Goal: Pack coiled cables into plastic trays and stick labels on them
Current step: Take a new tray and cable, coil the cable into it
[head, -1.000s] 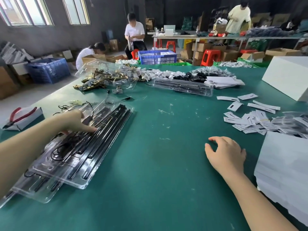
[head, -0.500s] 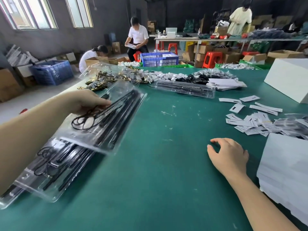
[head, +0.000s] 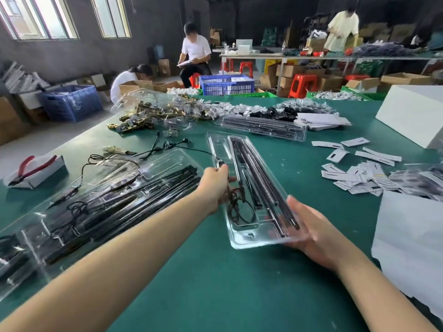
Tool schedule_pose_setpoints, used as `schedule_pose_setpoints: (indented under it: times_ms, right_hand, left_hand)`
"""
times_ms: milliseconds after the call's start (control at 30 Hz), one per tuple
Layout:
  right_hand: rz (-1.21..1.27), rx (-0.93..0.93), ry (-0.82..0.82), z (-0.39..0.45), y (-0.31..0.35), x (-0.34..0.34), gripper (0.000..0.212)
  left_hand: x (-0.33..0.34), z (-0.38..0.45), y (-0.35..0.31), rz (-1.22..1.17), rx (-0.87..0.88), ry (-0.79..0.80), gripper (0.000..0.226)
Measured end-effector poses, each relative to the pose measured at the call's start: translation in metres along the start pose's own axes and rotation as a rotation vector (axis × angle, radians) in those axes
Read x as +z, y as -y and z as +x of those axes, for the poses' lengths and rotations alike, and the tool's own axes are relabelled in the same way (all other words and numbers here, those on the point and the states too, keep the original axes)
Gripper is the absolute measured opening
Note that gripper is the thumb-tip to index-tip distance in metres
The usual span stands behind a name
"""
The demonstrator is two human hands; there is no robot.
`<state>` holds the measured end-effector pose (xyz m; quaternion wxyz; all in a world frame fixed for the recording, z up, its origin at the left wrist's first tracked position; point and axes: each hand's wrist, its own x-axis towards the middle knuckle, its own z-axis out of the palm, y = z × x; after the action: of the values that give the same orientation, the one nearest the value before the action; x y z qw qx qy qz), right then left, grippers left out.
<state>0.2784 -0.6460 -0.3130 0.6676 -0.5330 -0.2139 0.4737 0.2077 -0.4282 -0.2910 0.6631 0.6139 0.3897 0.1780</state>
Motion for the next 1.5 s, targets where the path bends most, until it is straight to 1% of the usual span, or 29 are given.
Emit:
schedule_pose_setpoints:
  times_ms: [100,133,167,200,233,267,300,333,400,433,467,500,567,633,733,800,833,867,933,1000,1033,1100,1133,1167,1200,1267,1300,1400,1500]
  right_hand:
    - [0.028,0.018,0.019,-0.004,0.002,-0.009,0.039]
    - [0.059,0.008,0.002,-0.004,0.003,-0.011,0.039]
    - [0.111,-0.007,-0.026,-0.003,0.002,-0.012,0.039]
    - [0.165,-0.024,-0.054,-0.002,0.001,-0.012,0.039]
    - [0.207,-0.042,-0.08,-0.001,0.0,-0.011,0.038]
    - [0.234,-0.056,-0.107,0.001,-0.001,-0.01,0.035]
    - [0.254,-0.071,-0.134,0.002,-0.001,-0.008,0.032]
    - [0.275,-0.089,-0.157,0.004,-0.002,-0.007,0.03]
    - [0.33,-0.134,-0.197,0.007,-0.002,-0.008,0.026]
    - [0.355,-0.153,-0.219,0.009,-0.002,-0.009,0.023]
    - [0.38,-0.166,-0.241,0.01,-0.002,-0.011,0.02]
    - [0.412,-0.175,-0.258,0.011,-0.001,-0.013,0.018]
    - [0.483,-0.177,-0.273,0.012,0.0,-0.017,0.017]
    - [0.522,-0.175,-0.282,0.011,0.0,-0.018,0.016]
    - [0.54,-0.17,-0.297,0.011,0.001,-0.018,0.014]
    - [0.539,-0.164,-0.296,0.01,0.0,-0.018,0.014]
    - [0.535,-0.164,-0.295,0.01,0.0,-0.017,0.014]
    - [0.533,-0.163,-0.293,0.011,0.0,-0.017,0.013]
    - [0.532,-0.159,-0.29,0.012,0.001,-0.017,0.013]
    - [0.527,-0.153,-0.289,0.014,0.0,-0.018,0.014]
    - [0.523,-0.152,-0.286,0.015,0.0,-0.018,0.014]
    - [0.521,-0.15,-0.283,0.016,-0.001,-0.019,0.015]
    - [0.522,-0.15,-0.286,0.016,-0.001,-0.02,0.015]
    - [0.522,-0.151,-0.289,0.016,-0.001,-0.02,0.015]
    - [0.522,-0.152,-0.29,0.016,-0.002,-0.021,0.014]
    - [0.524,-0.149,-0.293,0.016,-0.002,-0.022,0.014]
    - [0.526,-0.147,-0.295,0.016,-0.002,-0.022,0.015]
    - [0.53,-0.145,-0.295,0.016,-0.002,-0.022,0.015]
    - [0.531,-0.141,-0.296,0.016,-0.001,-0.022,0.014]
  left_hand:
    - [0.001,-0.003,0.003,0.135,0.027,0.076,0.032]
    - [-0.004,-0.004,0.003,0.222,0.073,0.081,0.038]
    - [-0.014,-0.004,0.004,0.389,0.174,0.03,0.046]
    - [-0.027,-0.003,0.005,0.651,0.326,-0.068,0.051]
    - [-0.041,-0.002,0.006,0.936,0.471,-0.179,0.047]
    - [-0.056,0.001,0.008,1.144,0.581,-0.277,0.04]
    - [-0.073,0.006,0.011,1.273,0.596,-0.352,0.045]
    - [-0.091,0.012,0.014,1.344,0.499,-0.402,0.057]
    - [-0.128,0.019,0.017,1.344,0.22,-0.492,0.076]
    - [-0.146,0.02,0.017,1.36,0.123,-0.514,0.082]
    - [-0.161,0.02,0.018,1.405,0.09,-0.515,0.088]
    - [-0.174,0.02,0.019,1.451,0.114,-0.501,0.092]
    - [-0.191,0.015,0.02,1.438,0.248,-0.499,0.091]
    - [-0.203,0.011,0.015,1.302,0.318,-0.541,0.075]
    - [-0.236,0.015,0.0,1.069,0.285,-0.688,0.053]
    - [-0.268,0.014,-0.01,1.077,0.249,-0.769,0.051]
    - [-0.282,0.013,-0.012,1.104,0.212,-0.786,0.056]
    - [-0.295,0.014,-0.013,1.143,0.145,-0.757,0.063]
    - [-0.307,0.011,-0.009,1.201,-0.084,-0.588,0.079]
    - [-0.309,0.002,-0.003,1.106,-0.266,-0.405,0.102]
    - [-0.307,-0.002,-0.003,1.044,-0.273,-0.37,0.119]
    - [-0.302,-0.009,-0.006,0.994,-0.229,-0.366,0.157]
    - [-0.302,-0.009,-0.007,0.973,-0.234,-0.349,0.17]
    - [-0.303,-0.006,-0.007,0.946,-0.247,-0.317,0.169]
    - [-0.306,-0.003,-0.005,0.899,-0.257,-0.287,0.156]
    - [-0.319,0.009,0.001,0.828,-0.268,-0.279,0.119]
    - [-0.328,0.015,0.005,0.828,-0.266,-0.308,0.111]
    - [-0.347,0.02,0.008,0.803,-0.26,-0.417,0.123]
    - [-0.372,0.027,0.014,0.68,-0.156,-0.435,0.127]
